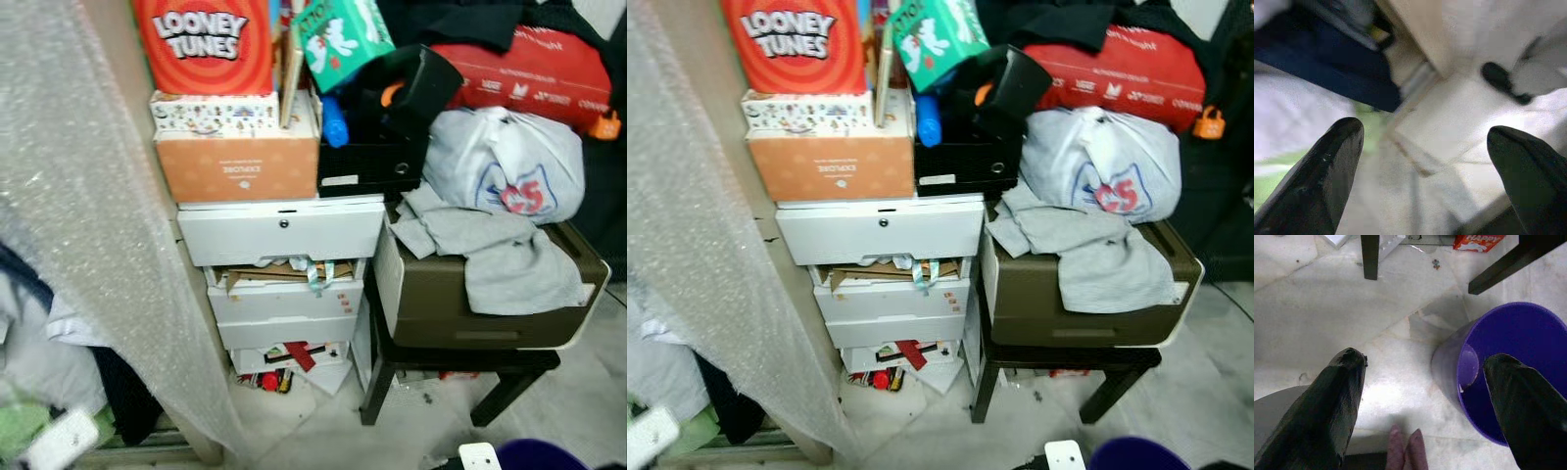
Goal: Clean up the room
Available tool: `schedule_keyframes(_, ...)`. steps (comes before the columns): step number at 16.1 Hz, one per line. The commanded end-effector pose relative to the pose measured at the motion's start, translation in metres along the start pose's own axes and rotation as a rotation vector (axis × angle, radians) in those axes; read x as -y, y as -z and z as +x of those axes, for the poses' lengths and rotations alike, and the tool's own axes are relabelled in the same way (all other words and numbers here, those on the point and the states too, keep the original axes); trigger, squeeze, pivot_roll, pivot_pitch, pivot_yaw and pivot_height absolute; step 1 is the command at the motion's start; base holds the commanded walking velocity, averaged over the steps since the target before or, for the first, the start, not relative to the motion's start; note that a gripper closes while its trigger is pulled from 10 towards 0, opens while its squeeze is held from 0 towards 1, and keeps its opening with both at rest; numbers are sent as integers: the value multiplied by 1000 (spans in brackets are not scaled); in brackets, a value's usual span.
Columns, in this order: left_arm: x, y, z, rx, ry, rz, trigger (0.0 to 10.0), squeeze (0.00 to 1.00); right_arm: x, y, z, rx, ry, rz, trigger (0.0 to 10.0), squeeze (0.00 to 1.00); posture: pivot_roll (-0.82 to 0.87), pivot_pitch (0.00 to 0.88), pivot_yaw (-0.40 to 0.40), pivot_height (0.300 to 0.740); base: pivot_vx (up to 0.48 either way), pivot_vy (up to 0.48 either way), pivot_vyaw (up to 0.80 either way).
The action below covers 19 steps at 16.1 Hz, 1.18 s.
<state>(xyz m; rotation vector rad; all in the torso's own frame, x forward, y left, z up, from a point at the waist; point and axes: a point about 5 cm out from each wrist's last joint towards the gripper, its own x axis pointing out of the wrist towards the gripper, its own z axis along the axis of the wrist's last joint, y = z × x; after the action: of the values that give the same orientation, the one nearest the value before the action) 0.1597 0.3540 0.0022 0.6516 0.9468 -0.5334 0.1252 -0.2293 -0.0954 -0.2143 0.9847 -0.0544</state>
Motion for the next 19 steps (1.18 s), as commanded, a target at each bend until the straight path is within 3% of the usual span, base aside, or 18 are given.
schedule_keyframes(1, -26, -16, -5, -11, -47, 104, 10000, 0, 2, -3, 1, 8, 2, -10, 10000, 0, -17, 0, 12, 740, 0, 0, 0)
schedule_keyframes(3, -52, -37, -5, -31, -165, 165, 10000, 0, 2, -3, 1, 12, 5, -14, 10000, 0, -23, 0, 12, 740, 0, 0, 0)
schedule_keyframes(6, -56, -52, 8, -61, -222, 167, 10000, 0, 1, -4, 1, 13, -1, -32, 10000, 0, -25, 0, 5, 740, 0, 0, 0)
schedule_keyframes(9, -31, -65, 40, -82, -234, 104, 10000, 0, 3, -6, 2, 12, 9, -37, 10000, 0, -44, 0, -1, 740, 0, 0, 0)
schedule_keyframes(10, -11, -65, 53, -91, -201, 42, 10000, 0, 5, -9, 3, 11, 25, -9, 10000, 0, -63, 0, 0, 740, 0, 0, 0)
schedule_keyframes(12, 6, -60, 61, -111, -184, -63, 10000, 0, 9, -14, 5, 16, 44, 41, 10000, 0, -75, 0, 0, 740, 0, 0, 0)
schedule_keyframes(14, 25, -51, 69, -144, -200, -167, 10000, 0, 29, -34, 9, 25, 63, 108, 10000, 0, -92, 0, 1, 740, 0, 0, 0)
schedule_keyframes(16, 33, -40, 68, -178, -245, -220, 10000, 0, 29, -39, 10, 31, 57, 113, 10000, 0, -93, 0, 4, 740, 0, 0, 0)
schedule_keyframes(19, 16, -27, 56, -207, -460, -243, 10000, 0, 26, -47, 12, 40, 35, 103, 10000, 0, -90, 0, 7, 740, 0, 0, 0)
